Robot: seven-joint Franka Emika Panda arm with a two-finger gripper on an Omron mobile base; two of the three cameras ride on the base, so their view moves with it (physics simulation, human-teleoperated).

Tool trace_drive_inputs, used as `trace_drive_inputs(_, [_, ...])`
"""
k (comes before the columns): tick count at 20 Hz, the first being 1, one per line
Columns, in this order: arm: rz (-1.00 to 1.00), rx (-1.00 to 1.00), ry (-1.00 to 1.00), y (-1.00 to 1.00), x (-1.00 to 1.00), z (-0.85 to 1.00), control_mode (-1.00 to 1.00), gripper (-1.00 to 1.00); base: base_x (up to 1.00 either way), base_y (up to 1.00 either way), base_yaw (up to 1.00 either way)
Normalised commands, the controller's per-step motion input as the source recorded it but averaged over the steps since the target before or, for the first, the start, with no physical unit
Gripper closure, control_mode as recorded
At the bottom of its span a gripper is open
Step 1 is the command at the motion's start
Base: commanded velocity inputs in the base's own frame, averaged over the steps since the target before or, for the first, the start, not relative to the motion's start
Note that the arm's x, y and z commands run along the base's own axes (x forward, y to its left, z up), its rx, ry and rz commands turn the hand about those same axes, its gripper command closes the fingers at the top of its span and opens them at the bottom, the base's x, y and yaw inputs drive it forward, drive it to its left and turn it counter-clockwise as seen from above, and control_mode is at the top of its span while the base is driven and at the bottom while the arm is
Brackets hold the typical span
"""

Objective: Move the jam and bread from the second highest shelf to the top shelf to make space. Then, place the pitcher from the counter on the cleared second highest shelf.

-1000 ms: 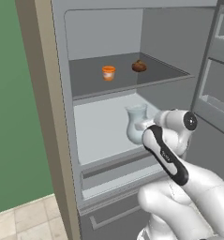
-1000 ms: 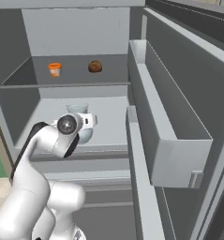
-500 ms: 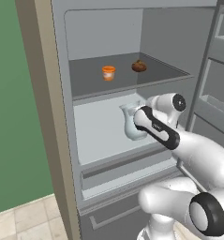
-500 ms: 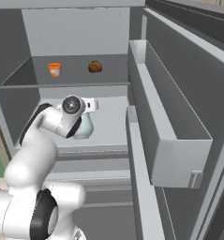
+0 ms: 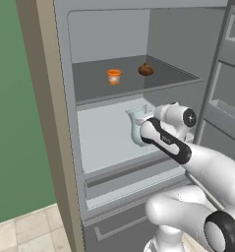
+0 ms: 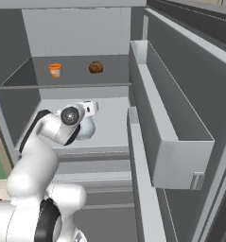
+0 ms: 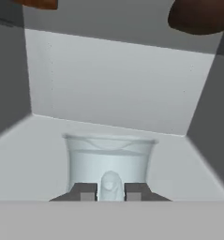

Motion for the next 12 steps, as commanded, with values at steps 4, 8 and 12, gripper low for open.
trace_drive_inputs(4, [0.0,0.0,-0.42,0.0,-0.06,-0.04,-1.0,1.0,0.0,0.0,0.0])
trace_drive_inputs(8, [0.0,0.01,-0.35,0.01,0.0,0.0,-1.0,1.0,0.0,0.0,0.0])
trace_drive_inputs(12, [0.0,0.01,-0.15,0.09,0.04,-0.01,-1.0,1.0,0.0,0.0,0.0])
